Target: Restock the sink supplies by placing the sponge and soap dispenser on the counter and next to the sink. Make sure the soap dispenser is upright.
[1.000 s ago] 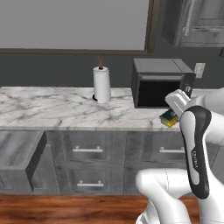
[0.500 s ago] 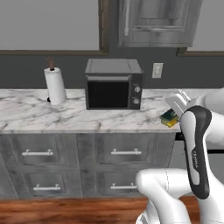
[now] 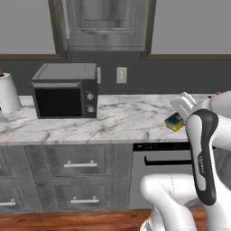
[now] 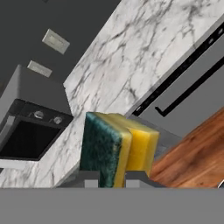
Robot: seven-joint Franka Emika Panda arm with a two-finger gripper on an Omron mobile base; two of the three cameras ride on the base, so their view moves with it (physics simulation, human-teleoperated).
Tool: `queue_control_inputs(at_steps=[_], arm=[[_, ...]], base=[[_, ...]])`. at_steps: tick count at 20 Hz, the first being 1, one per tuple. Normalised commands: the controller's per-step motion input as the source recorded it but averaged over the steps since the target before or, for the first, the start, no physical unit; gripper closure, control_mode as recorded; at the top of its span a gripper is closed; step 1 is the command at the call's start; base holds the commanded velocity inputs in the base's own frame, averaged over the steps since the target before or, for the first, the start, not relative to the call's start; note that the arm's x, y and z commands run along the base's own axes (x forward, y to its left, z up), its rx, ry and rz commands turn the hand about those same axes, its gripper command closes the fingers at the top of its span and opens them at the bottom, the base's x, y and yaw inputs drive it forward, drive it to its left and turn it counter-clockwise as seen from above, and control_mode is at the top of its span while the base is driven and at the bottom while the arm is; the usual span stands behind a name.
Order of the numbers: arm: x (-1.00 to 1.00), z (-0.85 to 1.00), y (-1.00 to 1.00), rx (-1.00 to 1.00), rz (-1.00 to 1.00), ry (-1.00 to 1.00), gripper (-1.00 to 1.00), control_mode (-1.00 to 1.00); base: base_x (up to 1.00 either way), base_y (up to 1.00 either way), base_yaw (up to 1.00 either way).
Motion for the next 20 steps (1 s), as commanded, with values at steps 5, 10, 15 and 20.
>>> queue_control_inputs(at_steps=[5, 10, 15, 20], arm=[[0.0, 0.0, 0.0, 0.0, 0.0, 0.0, 1.0, 1.0], [0.0, 0.0, 0.0, 0.0, 0.0, 0.0, 1.0, 1.0], [0.0, 0.0, 0.0, 0.0, 0.0, 0.0, 1.0, 1.0], [0.0, 0.0, 0.0, 0.0, 0.0, 0.0, 1.0, 1.0]], base=[[0.3, -1.0, -0.03], [0.25, -1.0, -0.02], [0.28, -0.95, 0.0], [0.43, -0.61, 0.0]])
